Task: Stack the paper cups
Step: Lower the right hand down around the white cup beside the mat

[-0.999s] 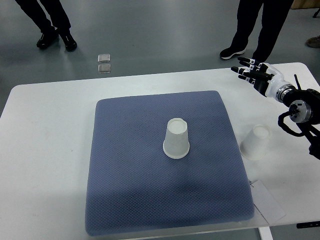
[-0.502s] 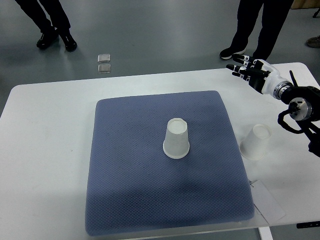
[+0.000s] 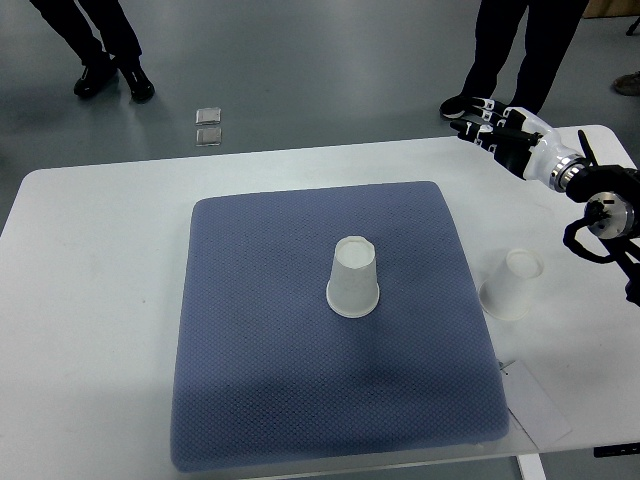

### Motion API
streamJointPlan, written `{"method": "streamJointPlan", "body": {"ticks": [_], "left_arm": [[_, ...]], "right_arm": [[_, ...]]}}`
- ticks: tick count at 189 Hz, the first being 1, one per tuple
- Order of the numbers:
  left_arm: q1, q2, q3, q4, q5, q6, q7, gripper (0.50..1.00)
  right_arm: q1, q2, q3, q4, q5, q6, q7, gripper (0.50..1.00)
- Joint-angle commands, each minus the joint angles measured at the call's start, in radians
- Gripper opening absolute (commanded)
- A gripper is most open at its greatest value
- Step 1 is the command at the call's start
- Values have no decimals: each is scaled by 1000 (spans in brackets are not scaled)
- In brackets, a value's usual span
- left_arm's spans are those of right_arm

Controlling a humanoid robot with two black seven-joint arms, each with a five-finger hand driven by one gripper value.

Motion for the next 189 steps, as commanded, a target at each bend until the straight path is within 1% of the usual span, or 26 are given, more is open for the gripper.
{"method": "streamJointPlan", "body": {"ticks": [1,5,15,21,33,38,57,73,117,141,157,189], "left_arm": [[0,0,0,0,0,0,0,1000],[0,0,0,0,0,0,0,1000],[0,0,0,0,0,0,0,1000],[0,0,0,0,0,0,0,1000],[0,0,0,0,0,0,0,1000],[0,0,0,0,0,0,0,1000],[0,0,0,0,0,0,0,1000],[0,0,0,0,0,0,0,1000],[0,0,0,0,0,0,0,1000],[0,0,0,0,0,0,0,1000],[0,0,0,0,0,0,0,1000],[0,0,0,0,0,0,0,1000]], "right_arm": [[3,-55,-20,44,-10,45,-1,907],[3,-64,-27,50,-13,47,-1,907],[11,-133,-84,84,-28,64,3,905],[12,-156,-110,94,-36,73,9,905],[23,-222,-185,124,-79,103,58,903],[29,-250,-217,139,-117,117,88,903],[32,-317,-282,188,-278,125,173,899],[30,-372,-306,239,-407,126,230,897],[30,-493,-388,372,-571,128,302,895],[29,-529,-423,438,-681,120,340,895],[26,-530,-441,456,-729,113,358,893],[14,-518,-489,464,-769,34,361,893]]}}
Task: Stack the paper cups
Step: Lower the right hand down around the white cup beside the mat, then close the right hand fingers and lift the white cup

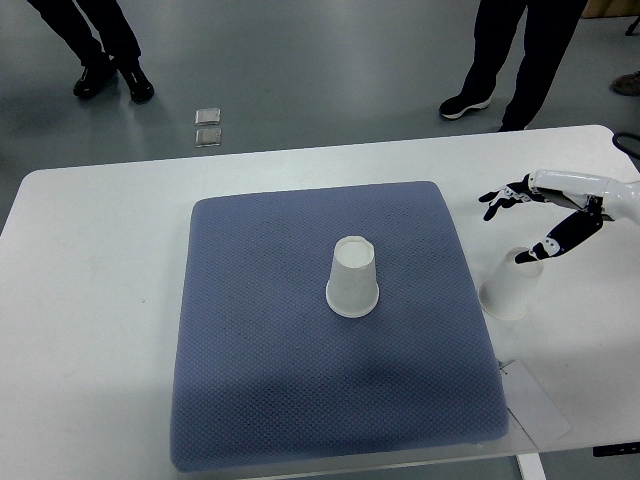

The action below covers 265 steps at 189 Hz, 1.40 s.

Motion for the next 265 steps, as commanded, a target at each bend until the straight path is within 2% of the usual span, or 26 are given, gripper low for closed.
{"method": "streamJointPlan", "body": {"ticks": [1,58,141,236,247,265], "left_arm": [[0,0,0,0,0,0,0,1000],[0,0,0,0,0,0,0,1000],[0,0,0,0,0,0,0,1000],[0,0,0,0,0,0,0,1000],[0,0,0,0,0,0,0,1000],[0,0,0,0,0,0,0,1000]], "right_arm": [[-6,6,-27,2,-24,-44,2,893],[-21,22,-70,-12,-118,-162,2,893],[-24,20,-136,-49,-209,-256,-2,893],[-32,45,-153,-87,-241,-297,-12,891],[-35,49,-153,-89,-244,-303,-12,885],[-39,63,-154,-92,-247,-306,-21,844]]}}
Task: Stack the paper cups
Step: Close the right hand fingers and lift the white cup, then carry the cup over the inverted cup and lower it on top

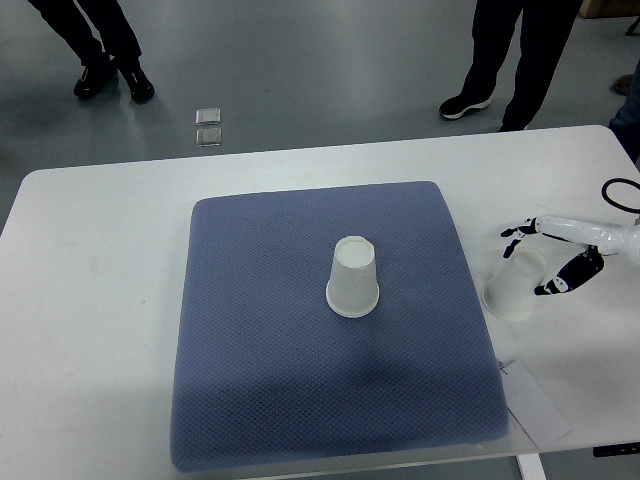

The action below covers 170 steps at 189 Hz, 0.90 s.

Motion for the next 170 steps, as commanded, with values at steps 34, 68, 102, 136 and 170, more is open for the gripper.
{"method": "streamJointPlan", "body": {"ticks": [34,68,102,136,170], "left_arm": [[0,0,0,0,0,0,0,1000],[0,0,0,0,0,0,0,1000],[0,0,0,0,0,0,0,1000],[0,0,0,0,0,0,0,1000],[0,0,0,0,0,0,0,1000]], "right_arm": [[-3,19,-11,-12,-3,-4,-14,635],[9,16,-8,-11,6,-4,-13,500],[94,-9,17,17,20,10,4,500],[204,-55,147,100,45,168,23,500],[279,-35,251,192,55,312,14,500]]}}
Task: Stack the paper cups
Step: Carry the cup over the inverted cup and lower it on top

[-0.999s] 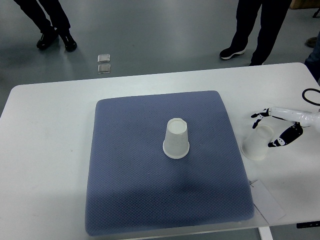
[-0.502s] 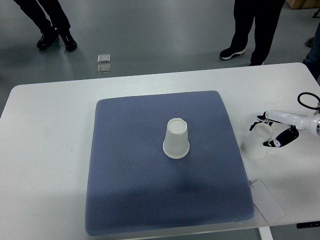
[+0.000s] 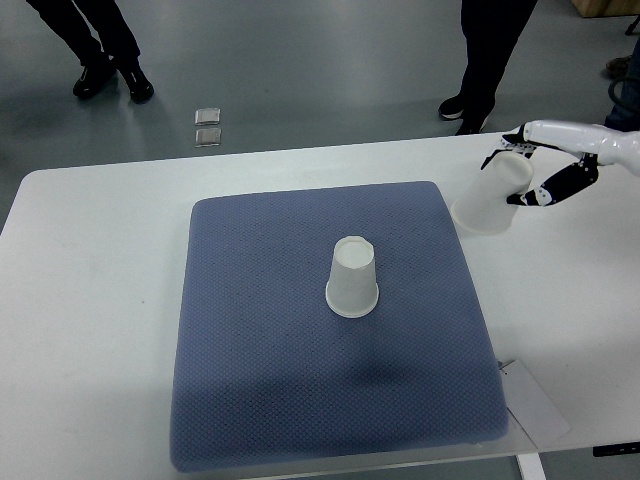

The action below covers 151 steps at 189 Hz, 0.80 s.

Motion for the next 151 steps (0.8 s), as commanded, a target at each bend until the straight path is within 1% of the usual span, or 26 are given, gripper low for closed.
{"method": "streamJointPlan", "body": {"ticks": [1,32,43,100,112,151], "left_arm": [[0,0,0,0,0,0,0,1000],[0,0,0,0,0,0,0,1000],[0,0,0,0,0,0,0,1000],[0,0,0,0,0,0,0,1000],[0,0,0,0,0,0,0,1000],[0,0,0,0,0,0,0,1000]], "right_arm": [[51,14,36,55,4,68,-8,500],[106,75,35,98,4,108,-14,500],[126,101,35,103,4,118,-31,500],[144,242,24,103,-13,128,-88,500],[141,255,21,101,-32,126,-100,500],[130,274,2,101,-124,126,-100,500]]}}
